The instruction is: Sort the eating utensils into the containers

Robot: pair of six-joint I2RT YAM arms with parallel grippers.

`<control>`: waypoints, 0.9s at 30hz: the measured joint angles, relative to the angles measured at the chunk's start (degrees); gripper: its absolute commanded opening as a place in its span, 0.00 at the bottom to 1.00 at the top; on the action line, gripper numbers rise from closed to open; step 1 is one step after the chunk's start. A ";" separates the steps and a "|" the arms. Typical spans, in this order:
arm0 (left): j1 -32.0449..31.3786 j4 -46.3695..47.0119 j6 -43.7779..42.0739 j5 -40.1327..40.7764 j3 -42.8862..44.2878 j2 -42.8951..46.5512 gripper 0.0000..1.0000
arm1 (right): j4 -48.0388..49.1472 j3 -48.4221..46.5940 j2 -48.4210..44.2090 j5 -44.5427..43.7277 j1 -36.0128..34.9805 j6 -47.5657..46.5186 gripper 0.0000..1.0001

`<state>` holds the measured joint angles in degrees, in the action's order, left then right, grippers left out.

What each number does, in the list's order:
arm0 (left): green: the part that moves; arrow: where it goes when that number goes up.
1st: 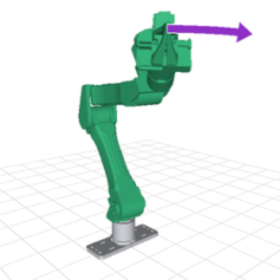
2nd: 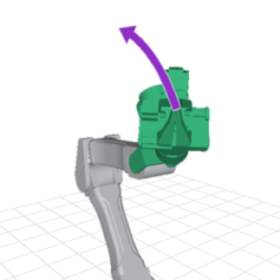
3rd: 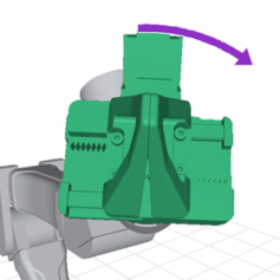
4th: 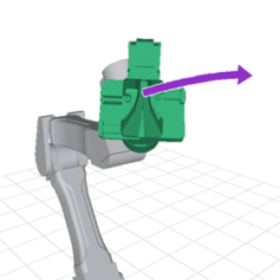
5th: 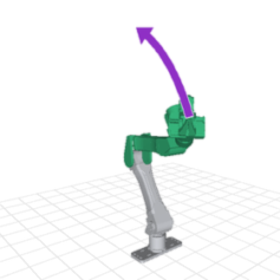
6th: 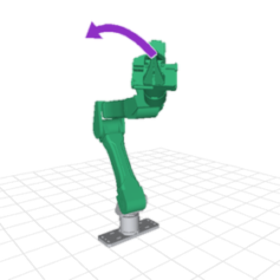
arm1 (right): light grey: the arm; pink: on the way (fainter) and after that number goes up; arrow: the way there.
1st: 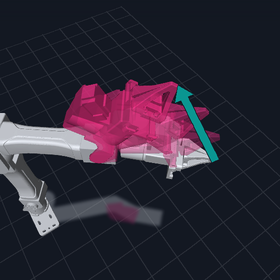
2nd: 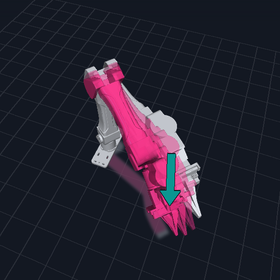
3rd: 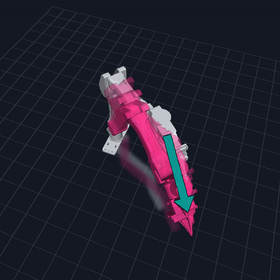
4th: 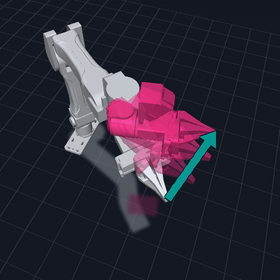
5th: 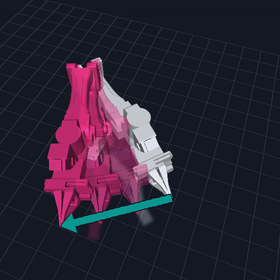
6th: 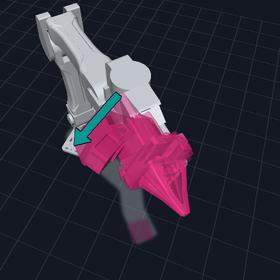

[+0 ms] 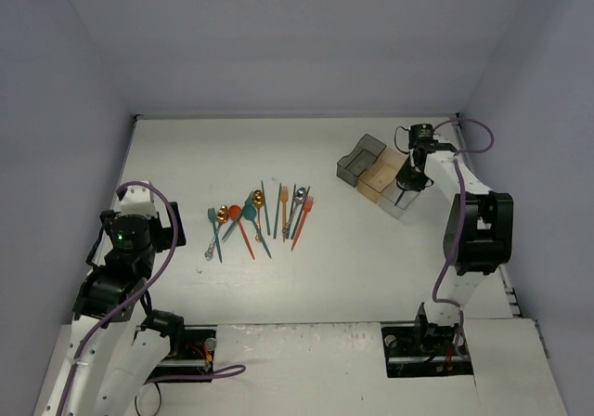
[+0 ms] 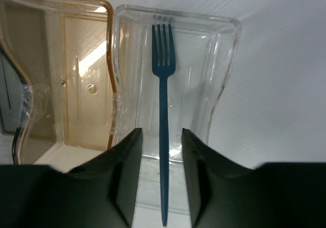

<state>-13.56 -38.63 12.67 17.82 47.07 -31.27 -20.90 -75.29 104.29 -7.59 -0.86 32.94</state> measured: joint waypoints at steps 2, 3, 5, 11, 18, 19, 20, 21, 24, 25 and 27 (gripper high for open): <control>0.00 0.00 -0.01 0.00 0.00 -0.09 0.95 | -0.23 -0.02 -2.17 -0.80 -0.55 -0.52 0.49; 0.00 0.00 -0.01 0.00 0.00 -0.14 0.95 | -0.37 0.00 -3.72 -1.38 -1.03 -0.76 0.51; 0.00 0.00 0.01 0.00 0.00 -0.29 0.95 | -0.47 0.00 -7.56 -2.45 -2.79 -1.27 0.53; 0.00 0.00 0.01 0.02 0.00 -0.61 0.95 | -0.36 0.11 -17.55 -4.44 -12.29 -1.06 0.53; 0.00 0.00 0.01 0.26 0.00 -0.93 0.95 | -0.44 1.80 -16.64 -7.74 -28.27 4.74 0.52; 0.00 0.00 0.01 0.28 0.00 -0.95 0.95 | -0.33 1.81 -15.40 -8.15 -30.62 5.72 0.51; 0.00 0.00 0.01 0.29 0.00 -0.97 0.95 | -0.16 1.81 -14.01 -8.50 -32.51 6.63 0.51; 0.00 0.00 0.01 0.31 0.00 -0.98 0.95 | 0.06 1.81 -12.53 -8.80 -34.15 7.51 0.51; 0.00 0.00 0.01 0.44 0.00 -0.98 0.95 | 0.89 1.81 -7.62 -9.30 -38.46 10.12 0.50; 0.00 0.00 0.01 0.45 0.00 -0.98 0.95 | 1.11 1.81 -6.18 -9.30 -39.51 10.59 0.50; 0.00 0.00 0.01 0.46 0.00 -0.98 0.95 | 1.60 1.80 -3.48 -9.45 -41.31 11.59 0.49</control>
<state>-13.56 -38.63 12.69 18.28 47.07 -32.25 -19.30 -73.49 100.81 -17.04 -42.17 44.54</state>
